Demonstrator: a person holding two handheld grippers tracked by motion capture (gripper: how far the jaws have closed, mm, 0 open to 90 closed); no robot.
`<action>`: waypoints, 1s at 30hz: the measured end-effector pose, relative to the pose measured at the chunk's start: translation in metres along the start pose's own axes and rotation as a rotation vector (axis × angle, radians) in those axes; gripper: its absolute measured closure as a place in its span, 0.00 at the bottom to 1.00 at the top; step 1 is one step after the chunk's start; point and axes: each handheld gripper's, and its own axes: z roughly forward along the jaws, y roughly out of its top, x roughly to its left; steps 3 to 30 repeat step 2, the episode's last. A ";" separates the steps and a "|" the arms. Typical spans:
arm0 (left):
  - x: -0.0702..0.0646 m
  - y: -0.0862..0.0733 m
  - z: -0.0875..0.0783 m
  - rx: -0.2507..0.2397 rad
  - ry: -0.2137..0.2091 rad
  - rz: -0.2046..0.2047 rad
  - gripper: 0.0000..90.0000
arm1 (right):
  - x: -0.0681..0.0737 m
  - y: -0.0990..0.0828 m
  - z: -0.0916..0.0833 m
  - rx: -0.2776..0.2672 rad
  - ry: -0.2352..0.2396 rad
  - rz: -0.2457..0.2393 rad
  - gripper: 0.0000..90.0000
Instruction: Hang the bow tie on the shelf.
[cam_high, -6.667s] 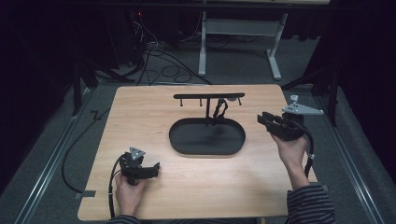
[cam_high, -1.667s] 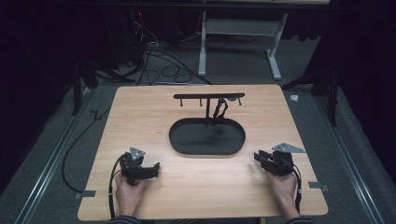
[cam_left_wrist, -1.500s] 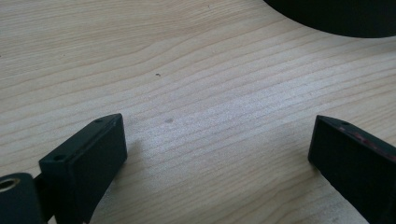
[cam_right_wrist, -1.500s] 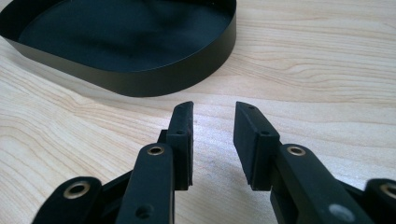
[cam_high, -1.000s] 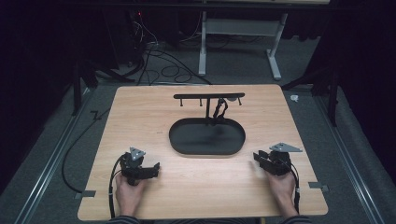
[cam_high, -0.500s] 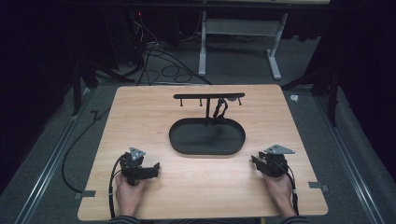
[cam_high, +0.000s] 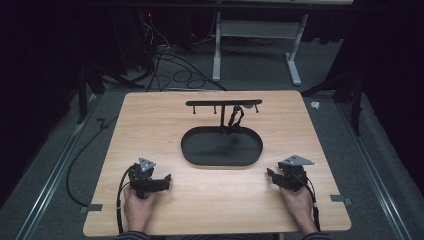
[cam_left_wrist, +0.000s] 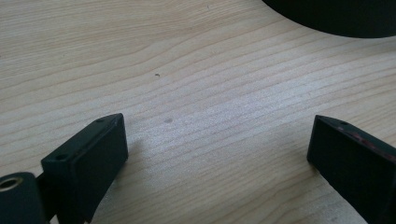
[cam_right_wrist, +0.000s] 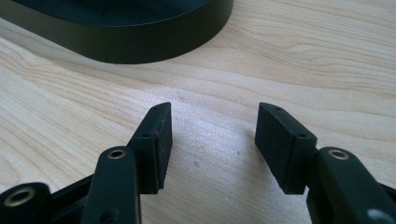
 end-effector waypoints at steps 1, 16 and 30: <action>0.000 0.000 0.000 0.000 0.000 0.000 0.06 | 0.000 0.000 0.000 0.000 0.000 0.000 0.53; 0.000 0.000 0.000 0.000 0.000 0.000 0.06 | 0.000 0.000 0.000 0.000 0.000 0.000 0.53; 0.000 0.000 0.000 0.000 0.000 0.000 0.06 | 0.000 0.000 0.000 0.000 0.000 0.000 0.53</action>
